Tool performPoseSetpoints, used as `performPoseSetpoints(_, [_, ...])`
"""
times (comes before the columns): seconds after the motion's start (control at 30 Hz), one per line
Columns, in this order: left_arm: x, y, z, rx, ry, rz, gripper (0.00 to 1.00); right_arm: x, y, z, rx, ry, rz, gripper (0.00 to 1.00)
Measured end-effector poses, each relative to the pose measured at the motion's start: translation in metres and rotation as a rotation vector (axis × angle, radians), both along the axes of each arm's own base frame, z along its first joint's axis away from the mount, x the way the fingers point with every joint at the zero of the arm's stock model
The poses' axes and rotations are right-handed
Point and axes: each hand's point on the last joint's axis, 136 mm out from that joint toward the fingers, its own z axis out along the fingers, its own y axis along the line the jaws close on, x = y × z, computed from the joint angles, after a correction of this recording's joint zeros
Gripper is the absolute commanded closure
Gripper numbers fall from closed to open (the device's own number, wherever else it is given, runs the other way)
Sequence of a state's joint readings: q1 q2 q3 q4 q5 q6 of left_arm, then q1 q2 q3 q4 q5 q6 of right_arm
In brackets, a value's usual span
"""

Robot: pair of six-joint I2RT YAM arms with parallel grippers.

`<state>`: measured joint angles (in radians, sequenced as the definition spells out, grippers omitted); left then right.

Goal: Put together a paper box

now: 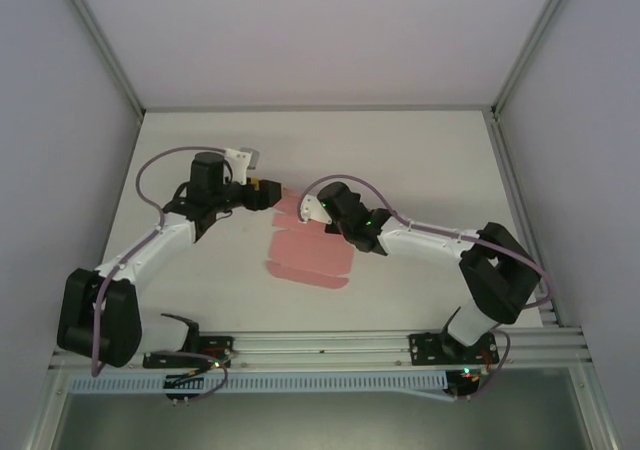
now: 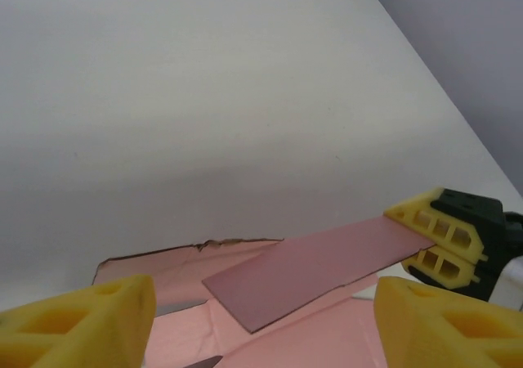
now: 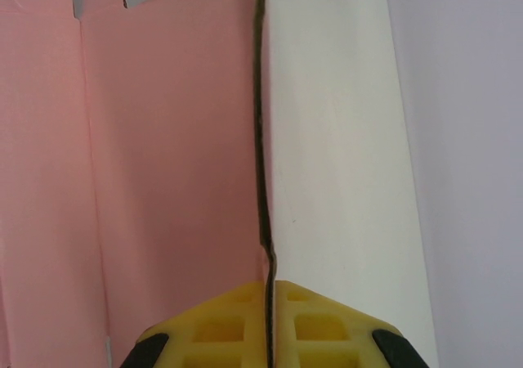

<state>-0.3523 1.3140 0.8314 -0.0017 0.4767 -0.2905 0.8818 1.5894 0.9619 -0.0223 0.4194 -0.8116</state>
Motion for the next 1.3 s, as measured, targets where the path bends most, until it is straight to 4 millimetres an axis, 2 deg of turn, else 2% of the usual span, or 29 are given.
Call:
performPoseSetpoints(0.07, [-0.001, -0.005, -0.003, -0.014, 0.016, -0.015, 0.56, 0.0, 0.0, 0.0, 0.0, 0.001, 0.0, 1.0])
performPoseSetpoints(0.17, [-0.003, -0.015, -0.008, -0.032, 0.036, -0.048, 0.65, 0.0, 0.0, 0.0, 0.001, 0.001, -0.001, 1.0])
performPoseSetpoints(0.23, [-0.005, -0.021, -0.013, -0.036, 0.049, -0.066, 0.77, 0.0, 0.0, 0.0, 0.002, 0.002, -0.002, 1.0])
performPoseSetpoints(0.3, [-0.007, -0.028, -0.019, -0.04, 0.068, -0.088, 0.85, 0.0, 0.0, 0.0, 0.005, 0.002, -0.004, 1.0])
performPoseSetpoints(0.47, [-0.014, -0.046, -0.028, -0.054, 0.089, -0.136, 0.89, 0.0, 0.0, 0.0, 0.01, 0.004, -0.011, 1.0])
performPoseSetpoints(0.6, [-0.012, -0.051, -0.029, -0.112, 0.088, -0.119, 0.96, 0.001, -0.003, -0.001, 0.017, 0.01, -0.032, 1.0])
performPoseSetpoints(0.67, [-0.012, -0.054, -0.031, -0.164, 0.097, -0.11, 0.96, 0.001, -0.005, -0.002, 0.022, 0.016, -0.046, 1.0])
performPoseSetpoints(0.73, [-0.01, -0.057, -0.032, -0.222, 0.112, -0.096, 0.92, 0.001, -0.008, -0.005, 0.028, 0.024, -0.058, 1.0])
performPoseSetpoints(0.77, [-0.009, -0.058, -0.033, -0.258, 0.119, -0.087, 0.87, 0.001, -0.009, -0.006, 0.035, 0.027, -0.067, 1.0])
performPoseSetpoints(0.93, [-0.009, -0.061, -0.031, -0.382, 0.143, -0.065, 0.78, -0.001, -0.013, -0.004, 0.082, 0.019, -0.089, 1.0])
performPoseSetpoints(1.03, [-0.009, -0.06, -0.028, -0.377, 0.13, -0.057, 0.62, -0.002, -0.015, 0.001, 0.118, 0.014, -0.09, 1.0])
performPoseSetpoints(1.07, [-0.009, -0.057, -0.027, -0.36, 0.124, -0.043, 0.51, -0.003, -0.016, 0.002, 0.129, 0.016, -0.089, 1.0])
performPoseSetpoints(1.13, [-0.011, -0.05, -0.021, -0.319, 0.095, -0.018, 0.37, -0.002, -0.018, 0.007, 0.151, 0.016, -0.09, 1.0])
performPoseSetpoints(1.23, [-0.014, -0.032, -0.001, -0.26, 0.02, 0.043, 0.14, 0.0, -0.024, 0.016, 0.189, 0.011, -0.096, 1.0])
performPoseSetpoints(1.3, [-0.014, -0.015, 0.012, -0.234, -0.028, 0.094, 0.13, 0.0, -0.031, 0.023, 0.216, 0.007, -0.104, 1.0])
